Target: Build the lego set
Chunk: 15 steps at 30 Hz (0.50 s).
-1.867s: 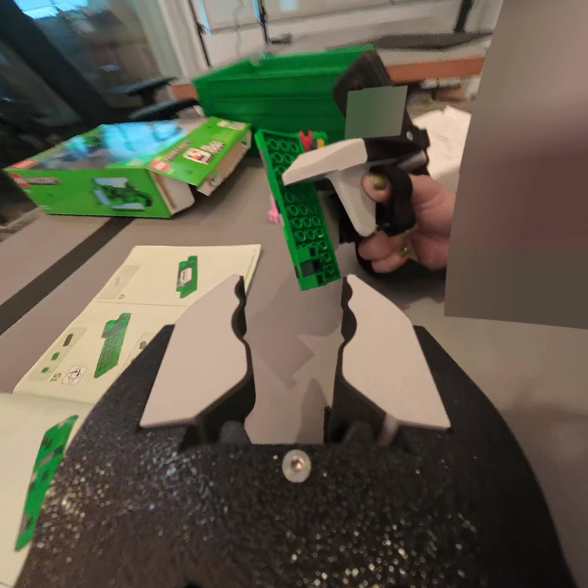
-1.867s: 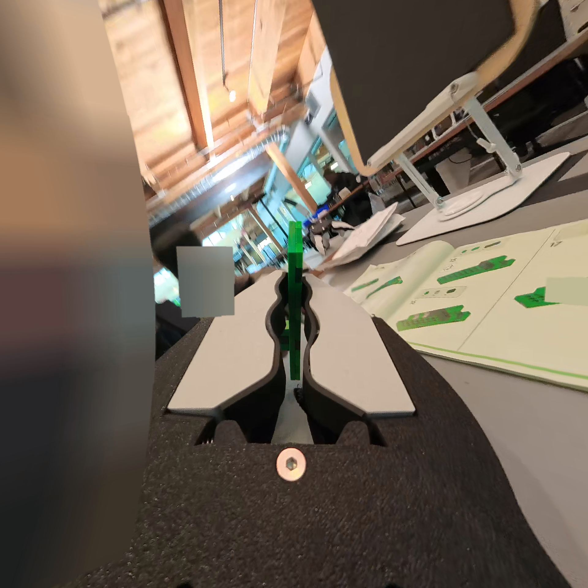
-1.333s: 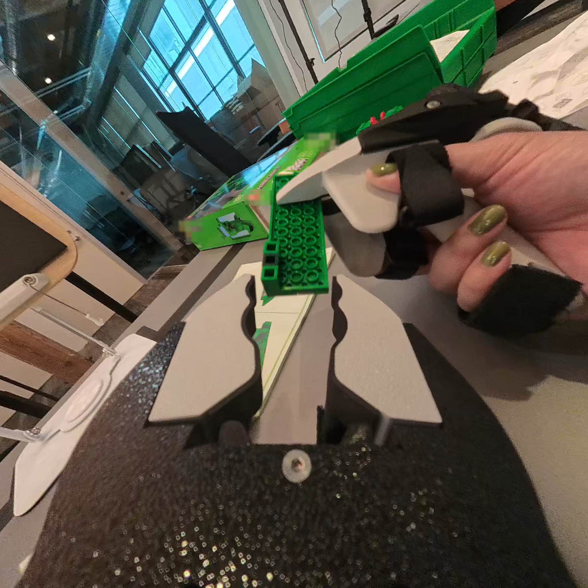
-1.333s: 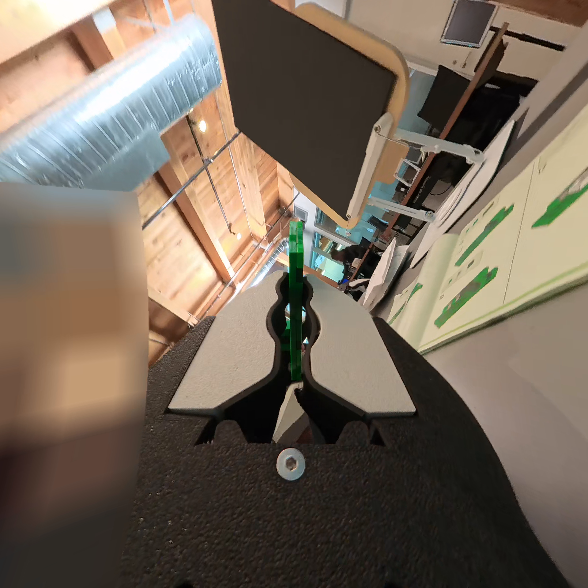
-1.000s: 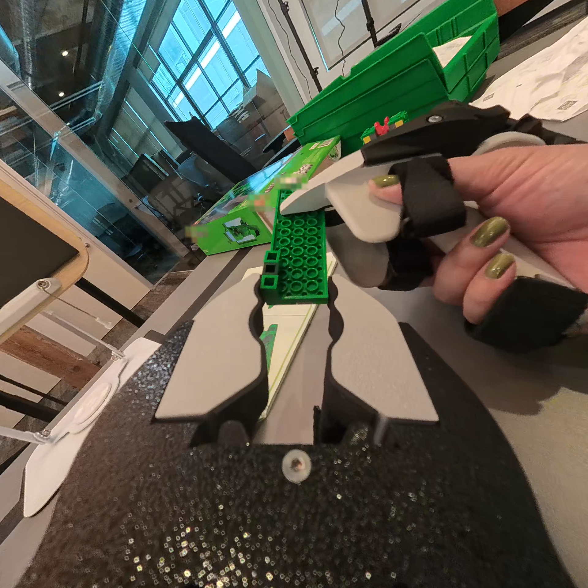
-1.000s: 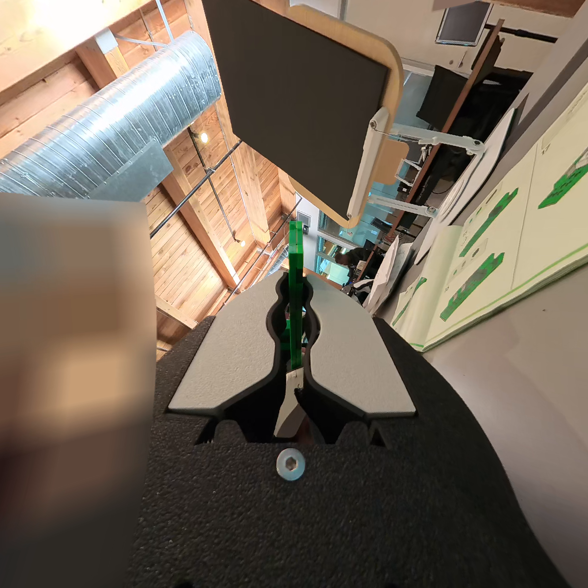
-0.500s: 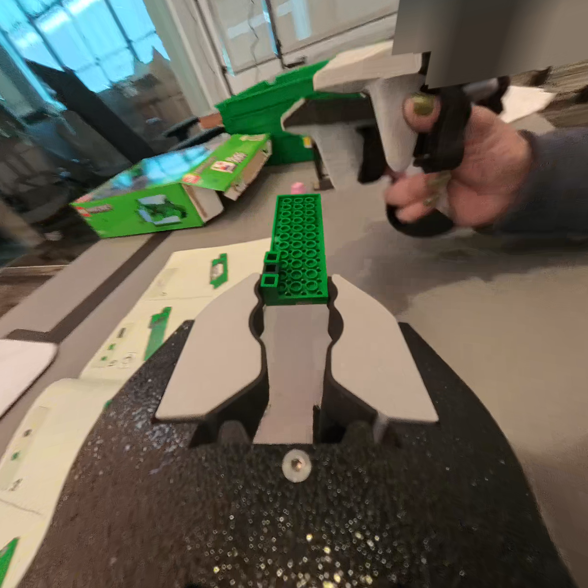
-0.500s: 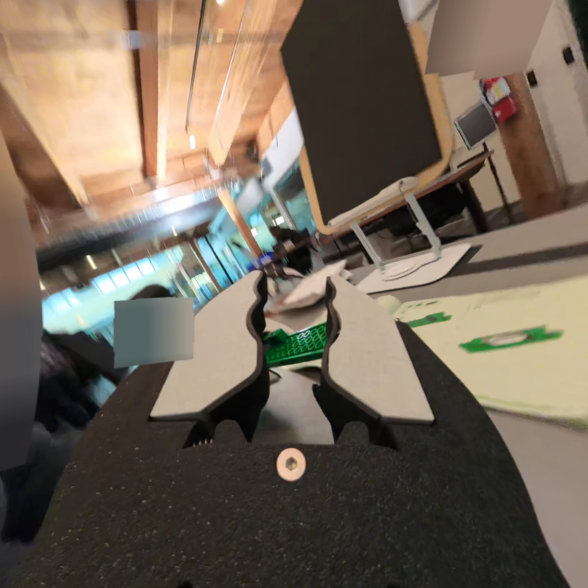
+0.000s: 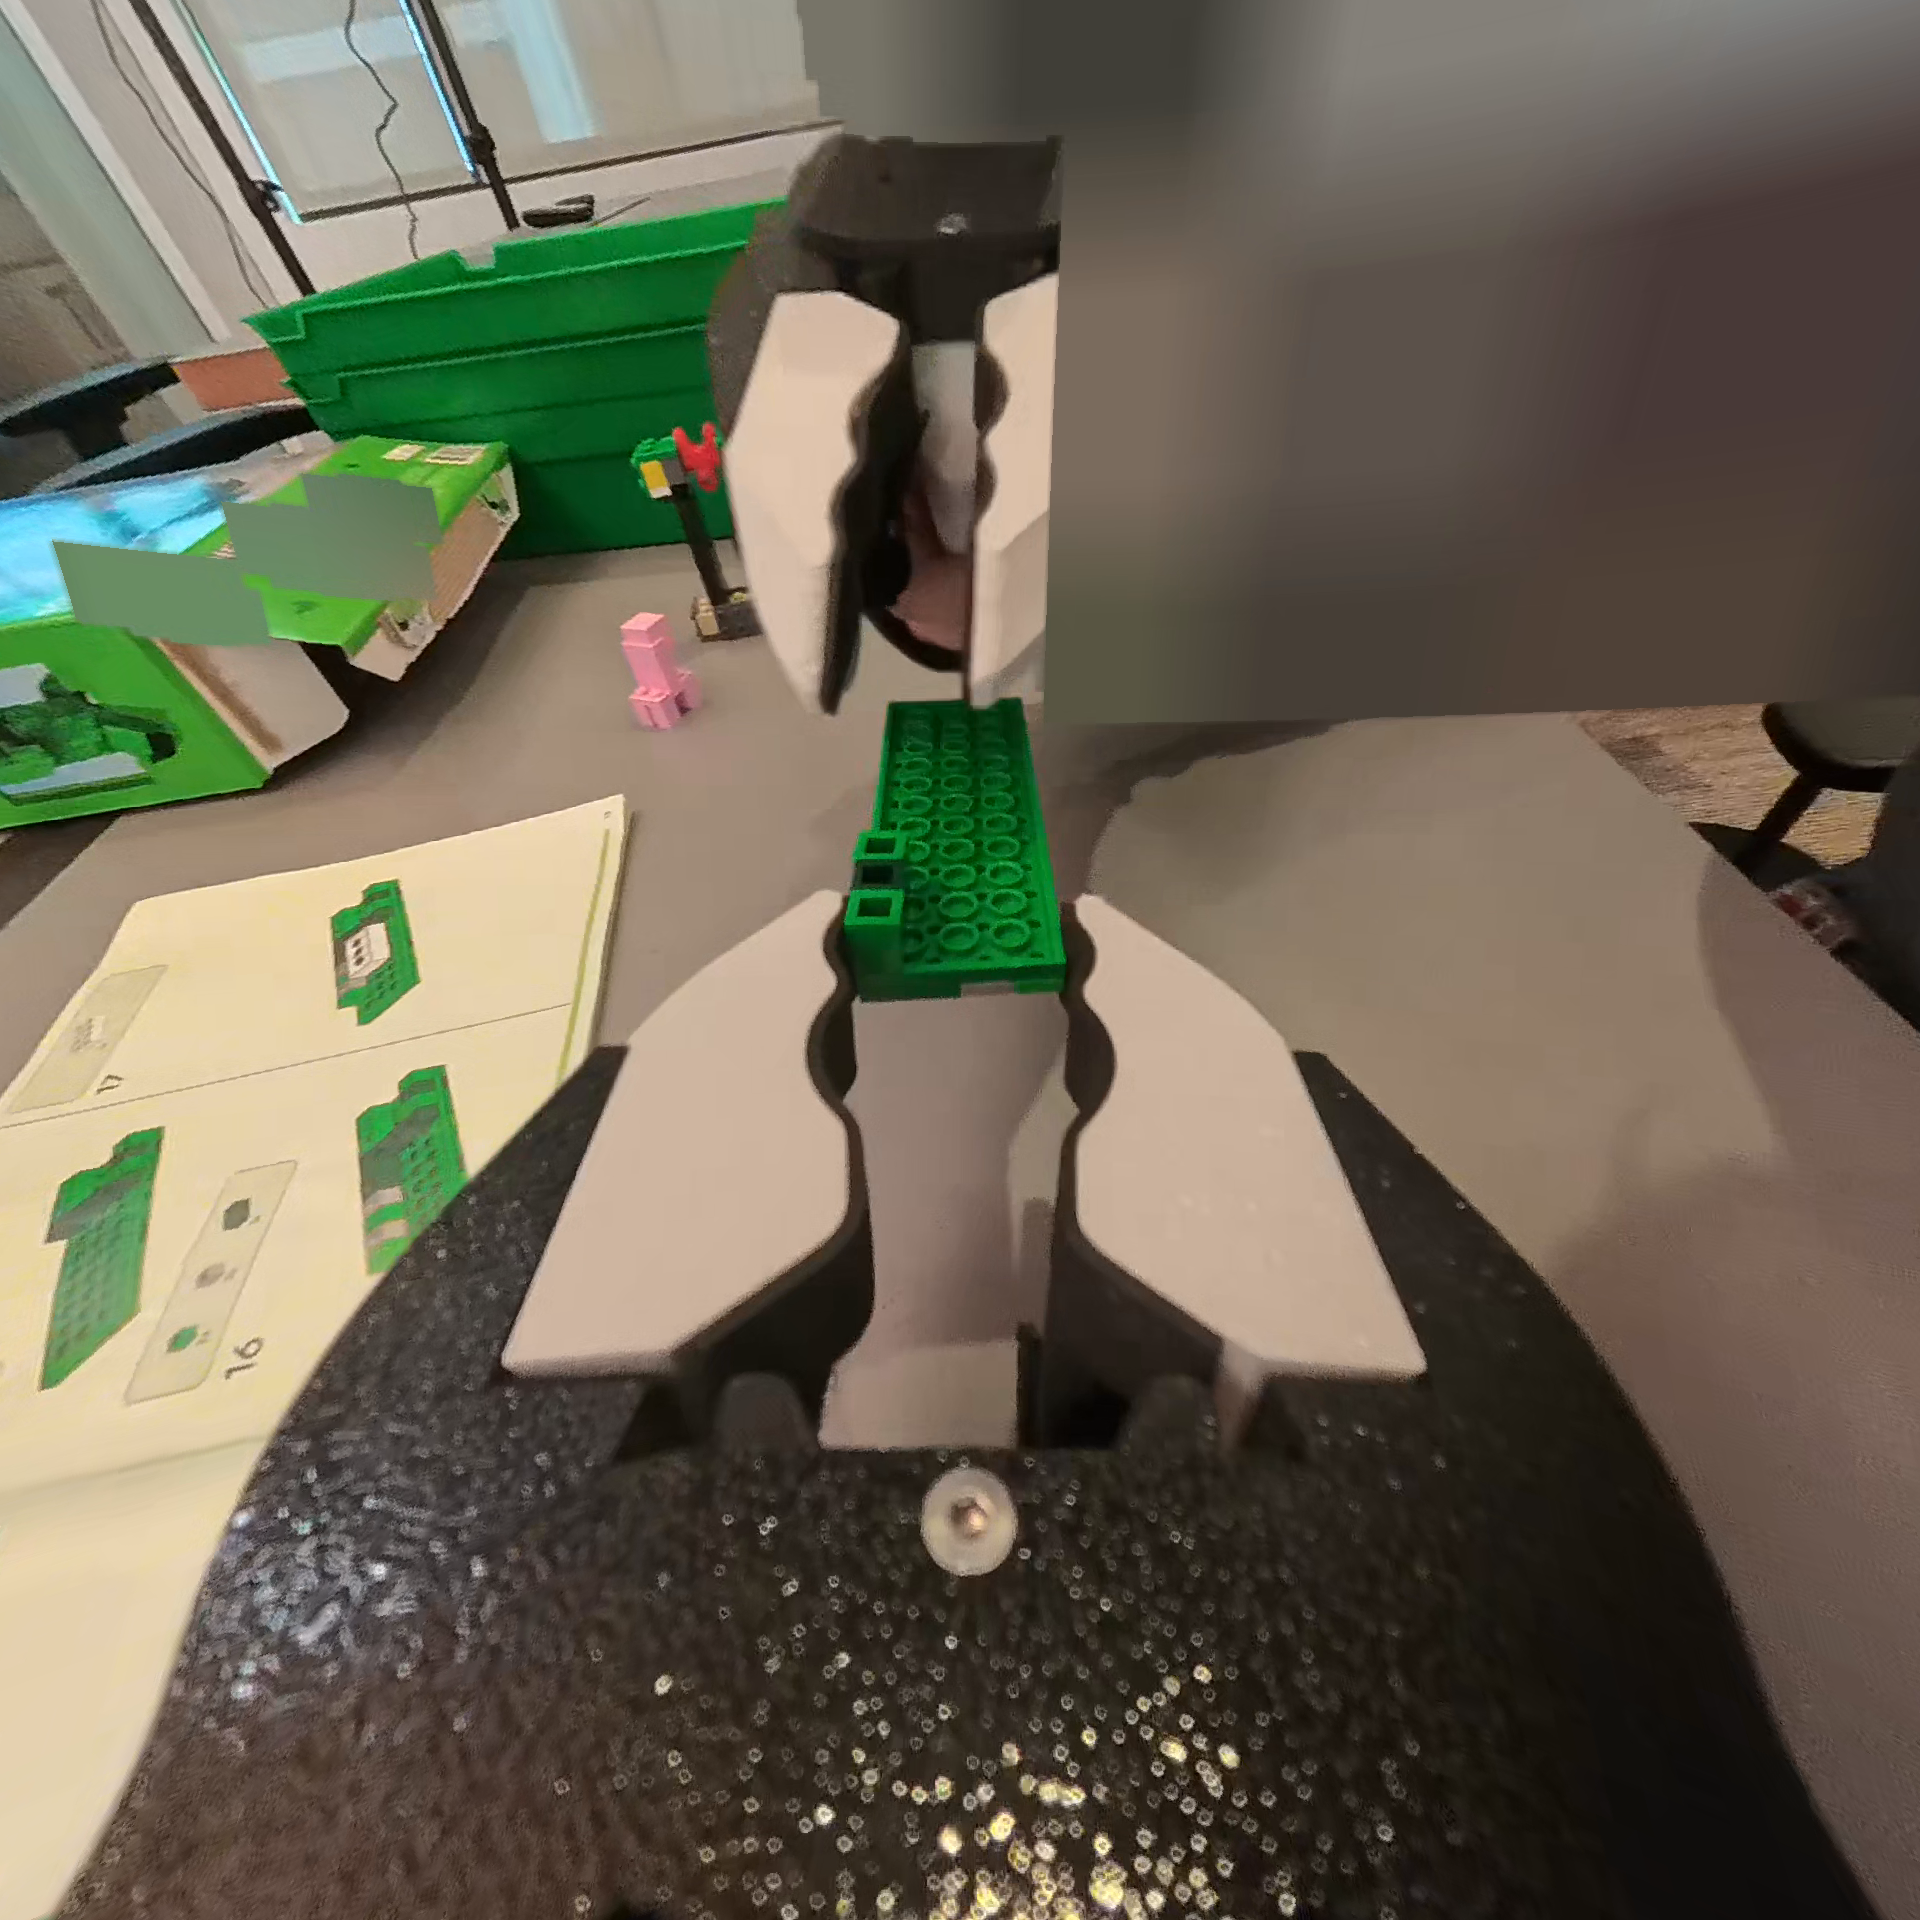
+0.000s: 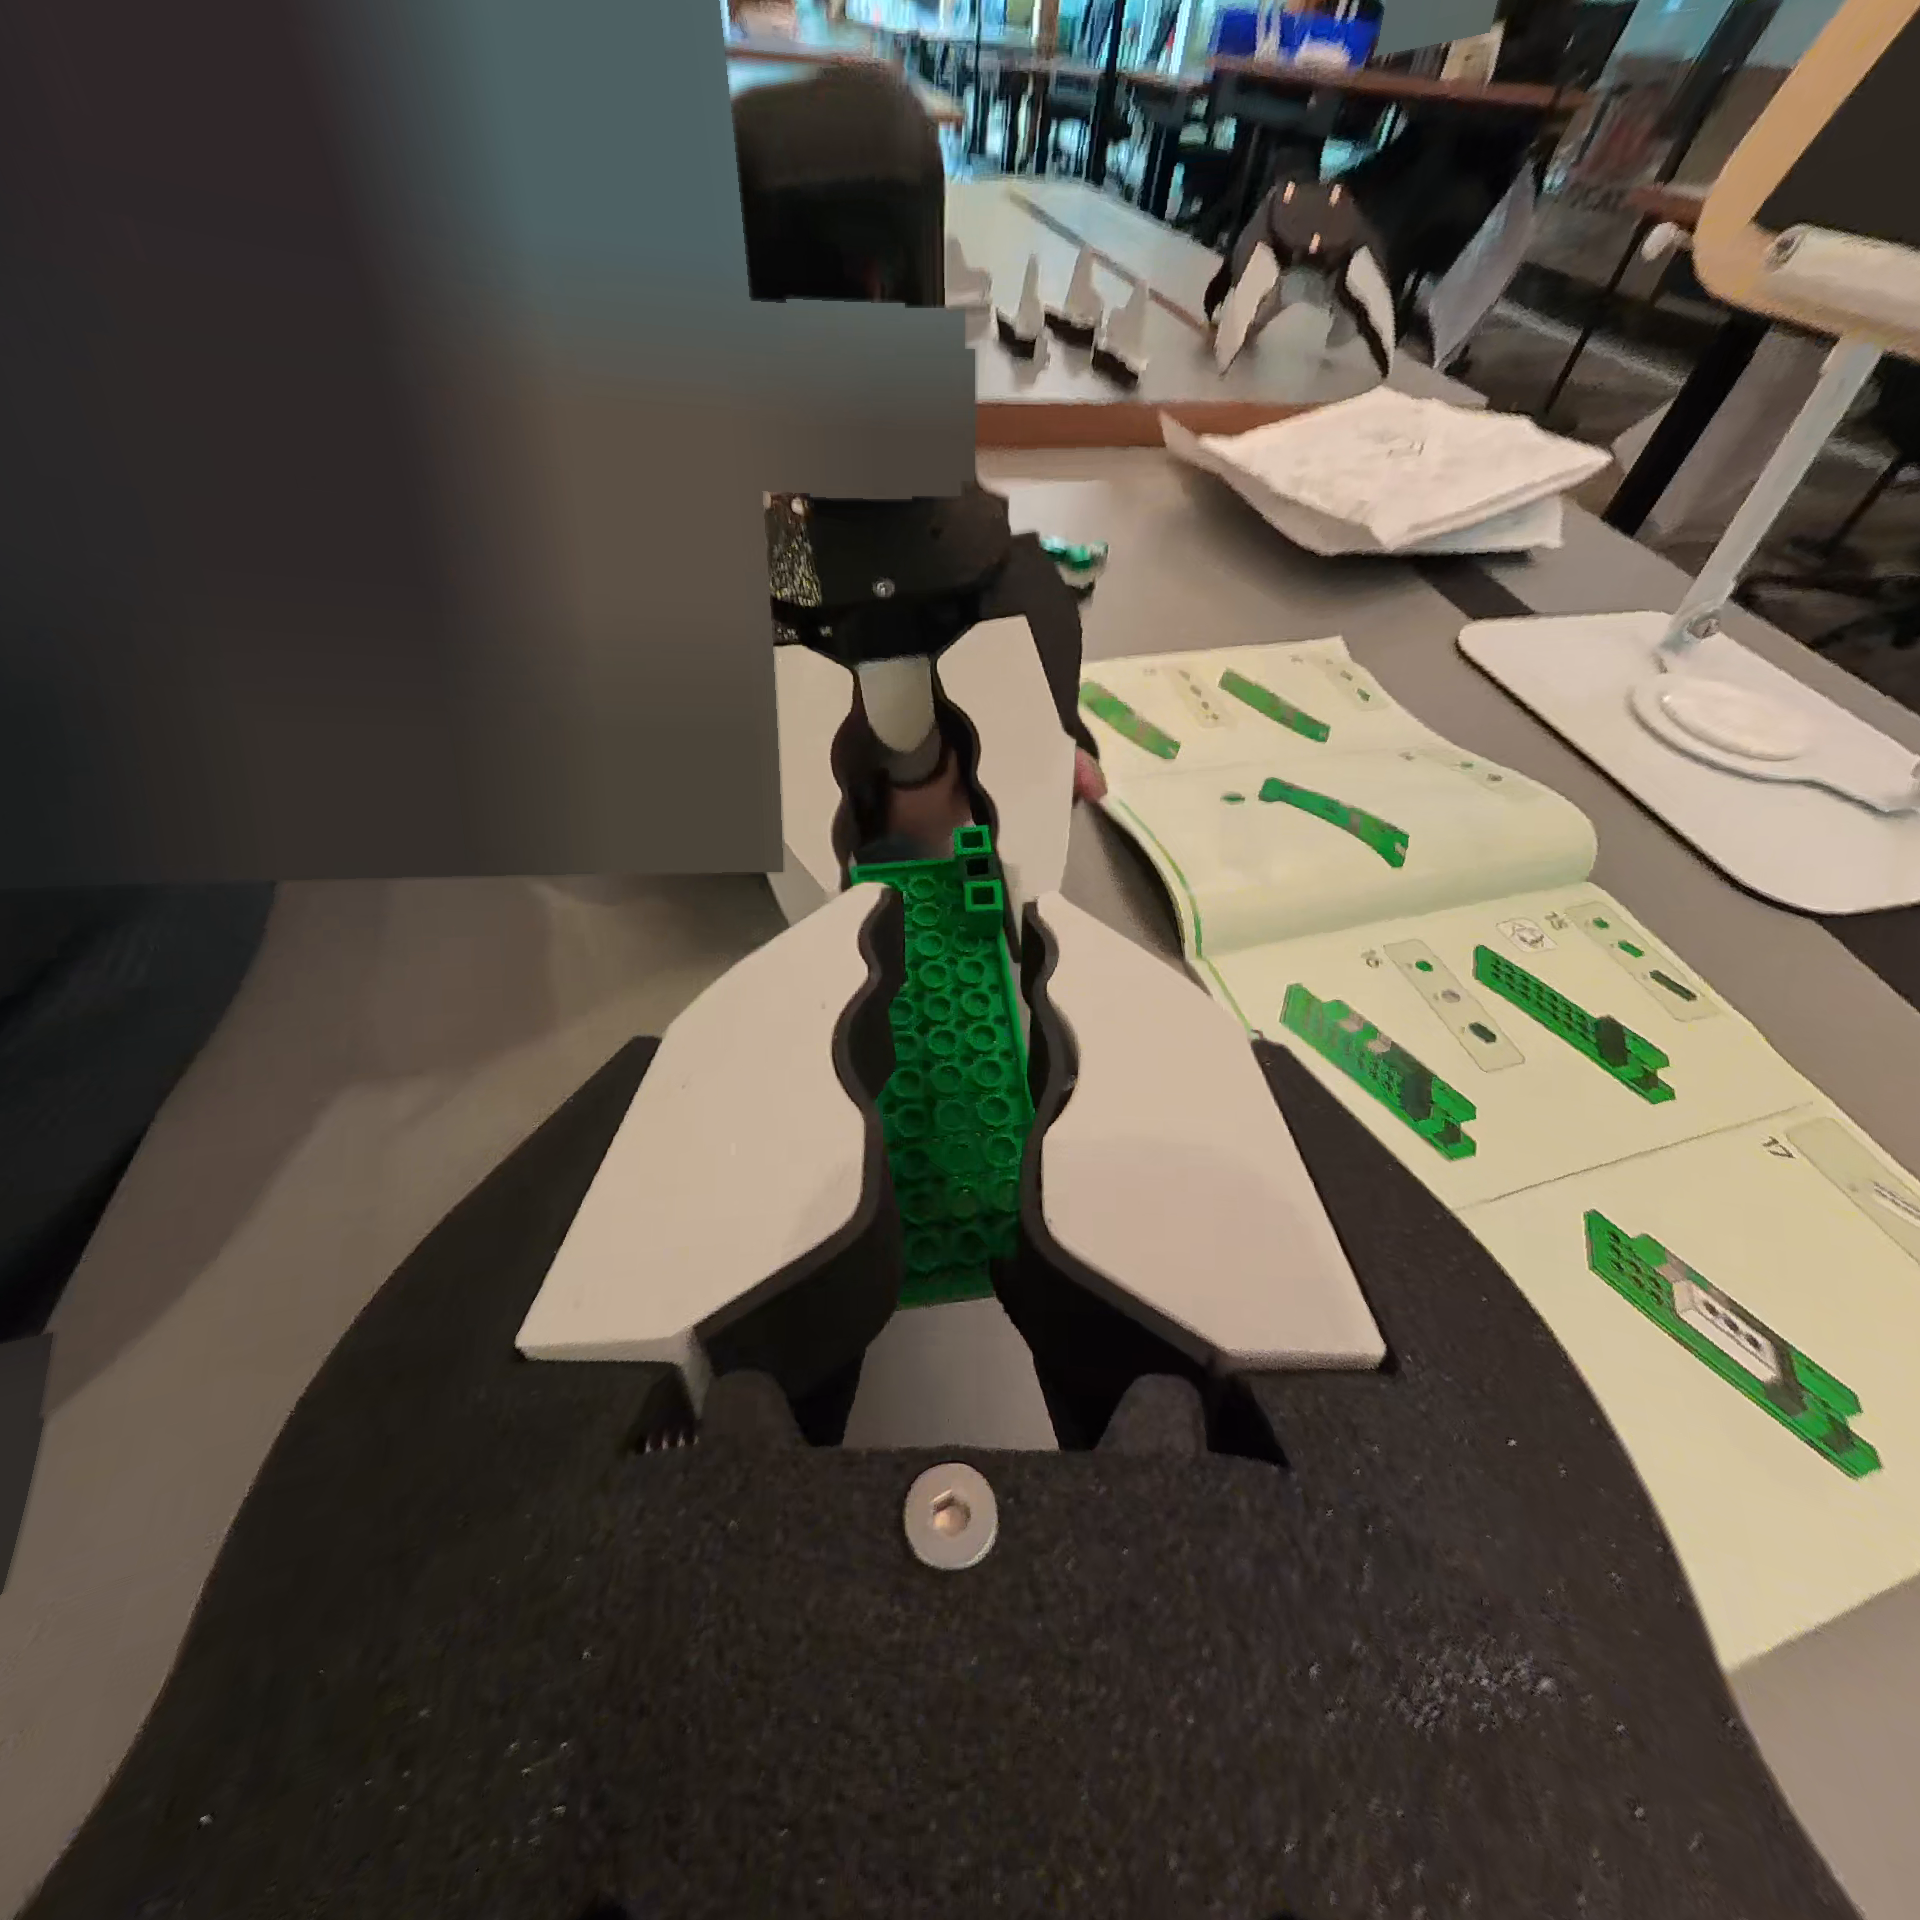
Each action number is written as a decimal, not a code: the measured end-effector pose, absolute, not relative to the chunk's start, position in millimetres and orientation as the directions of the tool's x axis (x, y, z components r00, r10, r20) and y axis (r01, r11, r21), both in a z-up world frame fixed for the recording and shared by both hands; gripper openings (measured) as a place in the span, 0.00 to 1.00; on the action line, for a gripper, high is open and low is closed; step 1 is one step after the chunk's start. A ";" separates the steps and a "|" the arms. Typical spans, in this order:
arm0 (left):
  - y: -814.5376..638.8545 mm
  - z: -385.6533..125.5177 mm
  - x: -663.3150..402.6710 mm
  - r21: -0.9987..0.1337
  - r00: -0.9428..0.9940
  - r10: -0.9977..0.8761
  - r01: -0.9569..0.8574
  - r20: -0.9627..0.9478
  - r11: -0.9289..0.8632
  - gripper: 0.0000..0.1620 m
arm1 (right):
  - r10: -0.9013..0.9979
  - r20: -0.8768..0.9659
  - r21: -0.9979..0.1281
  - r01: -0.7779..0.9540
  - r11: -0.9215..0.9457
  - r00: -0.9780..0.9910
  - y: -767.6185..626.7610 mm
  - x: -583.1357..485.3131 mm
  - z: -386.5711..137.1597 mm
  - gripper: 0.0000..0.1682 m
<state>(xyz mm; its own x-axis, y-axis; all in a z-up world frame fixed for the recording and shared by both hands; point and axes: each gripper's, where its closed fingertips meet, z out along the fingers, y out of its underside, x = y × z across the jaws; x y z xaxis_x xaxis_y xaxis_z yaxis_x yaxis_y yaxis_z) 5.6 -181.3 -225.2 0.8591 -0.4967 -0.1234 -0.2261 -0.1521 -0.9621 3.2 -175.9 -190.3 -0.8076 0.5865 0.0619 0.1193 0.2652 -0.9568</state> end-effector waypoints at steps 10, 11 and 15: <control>-183.4 -223.8 2.4 -0.971 0.860 -0.500 -0.193 -0.099 -0.141 0.22 | 0.576 0.076 -0.806 0.290 0.516 -0.814 -154.7 20.2 -222.4 0.42; -183.5 -222.7 3.3 -0.973 0.858 -0.505 -0.187 -0.095 -0.135 0.22 | 0.574 0.129 -0.765 0.287 0.576 -0.809 -154.0 18.5 -227.7 0.42; -183.4 -219.7 6.3 -0.975 0.853 -0.510 -0.192 -0.109 -0.113 0.23 | 0.513 0.299 -0.645 0.226 0.730 -0.805 -158.0 11.9 -237.4 0.23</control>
